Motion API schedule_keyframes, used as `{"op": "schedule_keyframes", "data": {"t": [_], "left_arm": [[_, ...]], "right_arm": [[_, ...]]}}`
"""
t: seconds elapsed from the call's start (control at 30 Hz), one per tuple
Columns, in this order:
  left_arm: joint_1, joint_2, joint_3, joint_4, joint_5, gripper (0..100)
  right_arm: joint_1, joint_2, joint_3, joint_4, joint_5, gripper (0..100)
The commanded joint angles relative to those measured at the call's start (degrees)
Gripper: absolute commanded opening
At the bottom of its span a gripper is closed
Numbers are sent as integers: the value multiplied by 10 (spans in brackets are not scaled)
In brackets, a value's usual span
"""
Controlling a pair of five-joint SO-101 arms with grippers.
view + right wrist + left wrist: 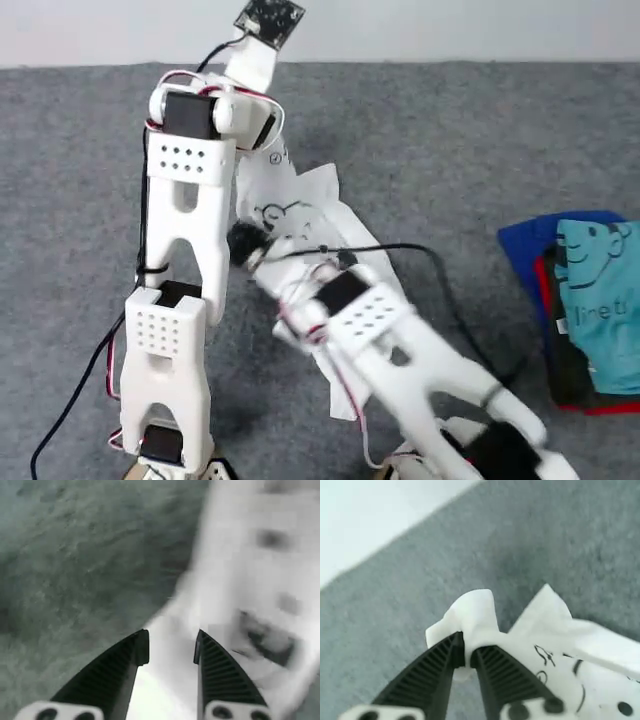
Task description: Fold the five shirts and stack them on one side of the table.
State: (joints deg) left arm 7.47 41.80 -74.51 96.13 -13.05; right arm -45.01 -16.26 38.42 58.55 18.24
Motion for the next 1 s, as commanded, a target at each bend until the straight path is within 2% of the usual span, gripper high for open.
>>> {"op": "schedule_keyframes", "data": {"t": [0.0,0.13,0.27,0.47,0.7,0.87,0.97], "left_arm": [[0,-10,-63,-7,5,14],[1,-8,-102,-6,5,14],[-1,-8,-102,-6,5,14],[-2,-7,-102,-10,4,14],[-3,-7,-102,-11,4,14],[-3,-7,-101,-11,4,14],[-4,-7,-101,-11,4,14]], "right_arm": [[-72,42,-38,-9,-7,151],[-67,89,-67,-43,25,151],[9,148,-111,-97,29,151],[97,230,-219,-83,32,151],[110,265,-266,-29,33,150],[107,208,-267,16,33,142],[109,156,-267,31,33,89]]}}
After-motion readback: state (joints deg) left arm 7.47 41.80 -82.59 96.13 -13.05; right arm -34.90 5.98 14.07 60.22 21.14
